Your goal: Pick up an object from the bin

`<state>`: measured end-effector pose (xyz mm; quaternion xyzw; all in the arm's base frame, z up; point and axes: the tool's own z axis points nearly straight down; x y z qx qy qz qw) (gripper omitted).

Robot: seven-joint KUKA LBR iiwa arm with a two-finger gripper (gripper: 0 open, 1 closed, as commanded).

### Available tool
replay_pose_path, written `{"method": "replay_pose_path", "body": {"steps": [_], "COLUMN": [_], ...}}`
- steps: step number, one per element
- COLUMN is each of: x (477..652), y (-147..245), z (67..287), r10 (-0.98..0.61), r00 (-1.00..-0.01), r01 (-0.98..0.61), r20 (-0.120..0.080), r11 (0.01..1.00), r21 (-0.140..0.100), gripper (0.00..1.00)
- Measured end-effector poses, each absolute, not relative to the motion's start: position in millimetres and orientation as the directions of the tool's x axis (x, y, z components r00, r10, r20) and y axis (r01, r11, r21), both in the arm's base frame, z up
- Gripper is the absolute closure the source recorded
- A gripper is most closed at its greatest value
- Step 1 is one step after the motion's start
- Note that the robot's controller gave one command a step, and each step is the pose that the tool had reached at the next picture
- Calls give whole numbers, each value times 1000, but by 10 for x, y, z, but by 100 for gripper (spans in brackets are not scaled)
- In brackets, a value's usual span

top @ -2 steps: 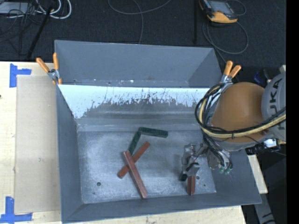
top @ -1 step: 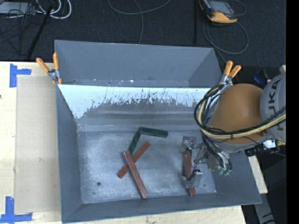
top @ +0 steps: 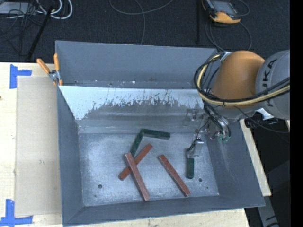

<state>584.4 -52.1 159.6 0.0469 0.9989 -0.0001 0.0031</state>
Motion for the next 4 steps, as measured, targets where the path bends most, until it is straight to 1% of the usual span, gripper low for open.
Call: {"method": "replay_pose_path", "body": {"steps": [1, 2, 3, 4], "x": [6223, 6153, 6165, 6183], "y": [-378, 70, 71, -74], "z": [890, 702, 722, 2199], "r10": [-25, 106, 105, 72], "r00": [-1000, -994, -994, -997], "r01": [-25, 106, 105, 72], "r20": [1, 2, -2, -11], "r11": [1000, 994, 994, 997], "r21": [1, 0, 2, 0], "gripper": [0, 0, 100, 100]}}
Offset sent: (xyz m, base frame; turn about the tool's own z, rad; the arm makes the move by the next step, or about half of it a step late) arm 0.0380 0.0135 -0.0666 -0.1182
